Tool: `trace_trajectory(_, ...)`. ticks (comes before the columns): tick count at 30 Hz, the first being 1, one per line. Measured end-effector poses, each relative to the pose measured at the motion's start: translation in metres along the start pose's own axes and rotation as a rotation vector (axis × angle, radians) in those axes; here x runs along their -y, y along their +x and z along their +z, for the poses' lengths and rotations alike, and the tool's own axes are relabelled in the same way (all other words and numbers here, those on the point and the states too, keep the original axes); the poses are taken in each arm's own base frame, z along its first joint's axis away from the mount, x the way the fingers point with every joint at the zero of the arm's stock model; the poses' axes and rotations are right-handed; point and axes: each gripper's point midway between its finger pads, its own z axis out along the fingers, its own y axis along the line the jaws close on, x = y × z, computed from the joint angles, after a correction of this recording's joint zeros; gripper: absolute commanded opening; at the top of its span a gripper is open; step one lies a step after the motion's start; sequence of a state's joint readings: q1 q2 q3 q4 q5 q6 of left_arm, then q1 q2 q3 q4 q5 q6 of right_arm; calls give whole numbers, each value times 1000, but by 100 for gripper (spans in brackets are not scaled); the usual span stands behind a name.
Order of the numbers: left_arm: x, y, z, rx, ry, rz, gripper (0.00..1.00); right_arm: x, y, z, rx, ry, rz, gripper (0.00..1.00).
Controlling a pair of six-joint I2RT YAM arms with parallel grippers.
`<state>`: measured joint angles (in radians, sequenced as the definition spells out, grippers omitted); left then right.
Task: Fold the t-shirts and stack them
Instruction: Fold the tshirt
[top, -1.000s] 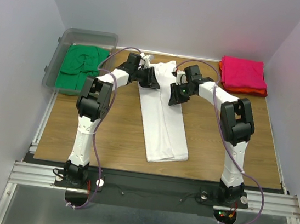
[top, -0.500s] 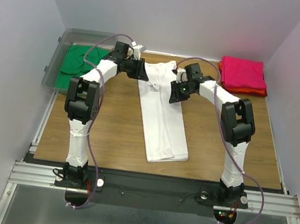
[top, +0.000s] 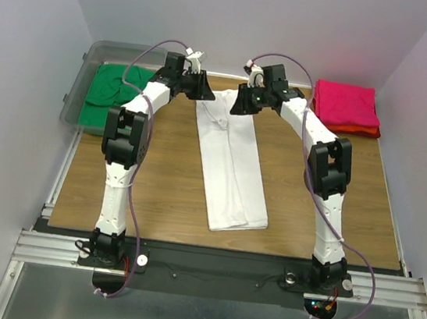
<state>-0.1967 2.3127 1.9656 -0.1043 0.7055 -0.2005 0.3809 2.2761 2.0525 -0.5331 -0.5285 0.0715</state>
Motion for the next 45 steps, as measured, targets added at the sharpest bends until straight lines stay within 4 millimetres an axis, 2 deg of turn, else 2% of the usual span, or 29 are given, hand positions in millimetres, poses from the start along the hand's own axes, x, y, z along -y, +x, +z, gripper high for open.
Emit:
trace_trajectory(3,-11,15,15,-21,-2,-46,31,-2,-16,10,32,-30,23,33)
trace_trajectory(6,-25,33,27,-46,-11,-91,31,-2,-20,24,44,-57,49,33)
trace_trajectory(10,-37,50,36,-74,-26,-129,30,-3,1,48,-3,-88,99,32)
trace_trajectory(11,-39,52,37,-76,-29,-134,30,-2,12,58,-24,-97,117,32)
trace_trajectory(14,-43,55,39,-77,-40,-141,30,2,39,78,-81,-107,158,30)
trace_trajectory(17,-47,56,41,-73,-56,-140,28,2,63,87,-125,-126,187,29)
trace_trajectory(22,-56,56,46,-71,-77,-142,27,-1,69,88,-124,-164,185,29)
trace_trajectory(25,-57,52,47,-65,-80,-129,32,-4,69,86,-122,-180,182,39)
trace_trajectory(27,-57,44,48,-58,-82,-101,39,-10,66,77,-124,-190,177,46)
trace_trajectory(29,-55,34,47,-46,-83,-66,42,-16,63,67,-124,-193,163,48)
trace_trajectory(33,-46,13,39,-20,-75,0,43,-38,46,20,-96,-192,118,49)
trace_trajectory(35,-35,9,26,-21,-80,26,43,-49,33,-5,-59,-188,75,48)
trace_trajectory(37,-22,15,6,-41,-93,40,42,-55,20,-33,-13,-170,29,44)
trace_trajectory(39,-4,19,-19,-50,-108,64,42,-52,11,-57,34,-133,-11,40)
trace_trajectory(42,20,29,-49,-61,-122,93,40,-35,22,-66,29,-78,-26,35)
trace_trajectory(44,32,41,-60,-83,-125,107,39,-19,40,-62,-6,-40,-14,33)
trace_trajectory(45,35,48,-60,-95,-126,111,39,-8,58,-57,-47,-20,6,32)
